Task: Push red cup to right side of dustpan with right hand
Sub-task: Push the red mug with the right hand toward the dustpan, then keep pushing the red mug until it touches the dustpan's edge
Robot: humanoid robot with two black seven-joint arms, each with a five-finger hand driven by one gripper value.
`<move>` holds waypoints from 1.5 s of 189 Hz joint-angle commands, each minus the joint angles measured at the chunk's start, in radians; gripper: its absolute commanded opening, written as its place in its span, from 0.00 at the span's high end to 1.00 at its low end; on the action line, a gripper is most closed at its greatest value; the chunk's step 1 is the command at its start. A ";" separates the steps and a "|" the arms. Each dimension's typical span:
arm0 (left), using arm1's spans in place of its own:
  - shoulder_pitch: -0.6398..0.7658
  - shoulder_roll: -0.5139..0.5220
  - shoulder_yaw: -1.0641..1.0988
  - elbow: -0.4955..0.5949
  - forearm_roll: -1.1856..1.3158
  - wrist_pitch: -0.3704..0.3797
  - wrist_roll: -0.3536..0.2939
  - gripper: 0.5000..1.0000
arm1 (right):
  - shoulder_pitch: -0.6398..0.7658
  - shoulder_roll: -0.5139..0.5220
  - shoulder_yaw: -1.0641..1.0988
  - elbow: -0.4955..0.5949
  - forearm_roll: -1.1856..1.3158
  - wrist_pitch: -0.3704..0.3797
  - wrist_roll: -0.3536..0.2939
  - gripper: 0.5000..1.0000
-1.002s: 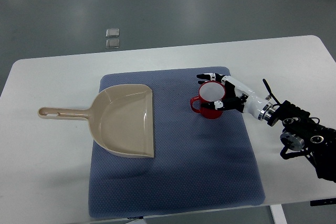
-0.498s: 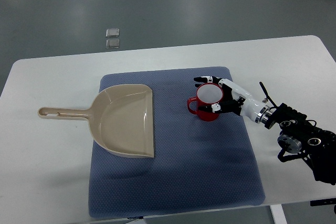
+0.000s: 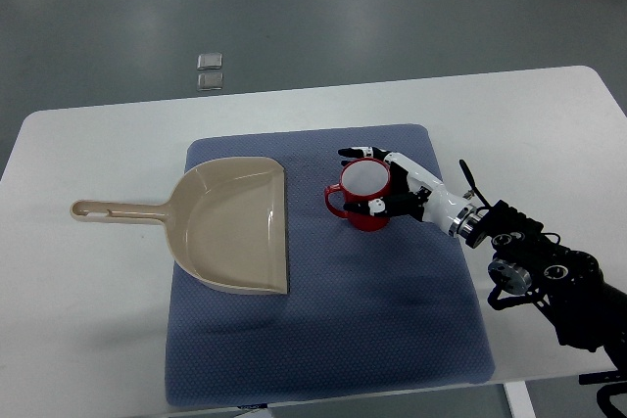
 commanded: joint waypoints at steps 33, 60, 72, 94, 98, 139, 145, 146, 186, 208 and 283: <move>0.000 0.000 0.000 -0.003 0.000 0.000 0.000 0.00 | -0.001 0.071 -0.018 0.002 -0.001 -0.032 0.000 0.14; 0.000 0.000 0.000 0.000 0.000 0.000 0.000 0.00 | -0.002 0.090 -0.016 0.005 -0.003 -0.039 0.000 0.14; 0.000 0.000 0.000 0.000 0.000 0.000 0.000 0.00 | -0.005 0.090 -0.018 0.005 -0.004 -0.050 0.000 0.15; 0.000 0.000 0.000 -0.005 0.000 0.000 0.000 0.00 | -0.010 0.090 -0.027 0.009 -0.001 -0.055 0.000 0.15; 0.000 0.000 0.000 -0.005 0.000 0.000 0.000 0.00 | -0.010 0.090 -0.027 0.009 -0.001 -0.056 0.000 0.14; 0.000 0.000 0.000 -0.003 0.000 0.000 0.000 0.00 | -0.010 0.090 -0.028 0.014 -0.001 -0.072 0.000 0.15; 0.000 0.000 0.000 -0.002 0.000 0.000 0.000 0.00 | -0.010 0.090 -0.028 0.014 -0.001 -0.075 0.000 0.14; 0.000 0.000 0.000 -0.002 0.000 0.000 0.000 0.00 | -0.010 0.090 -0.028 0.012 -0.001 -0.075 0.000 0.15; 0.002 0.000 0.000 0.000 0.000 0.000 -0.003 0.00 | -0.010 0.090 -0.028 0.019 -0.001 -0.092 0.000 0.15; 0.001 0.000 0.000 0.000 0.000 0.000 0.000 0.00 | -0.016 0.090 -0.030 0.022 -0.001 -0.098 0.000 0.15; 0.002 0.000 0.000 0.000 0.000 0.000 0.000 0.00 | -0.007 0.090 -0.123 0.069 0.000 -0.136 0.000 0.14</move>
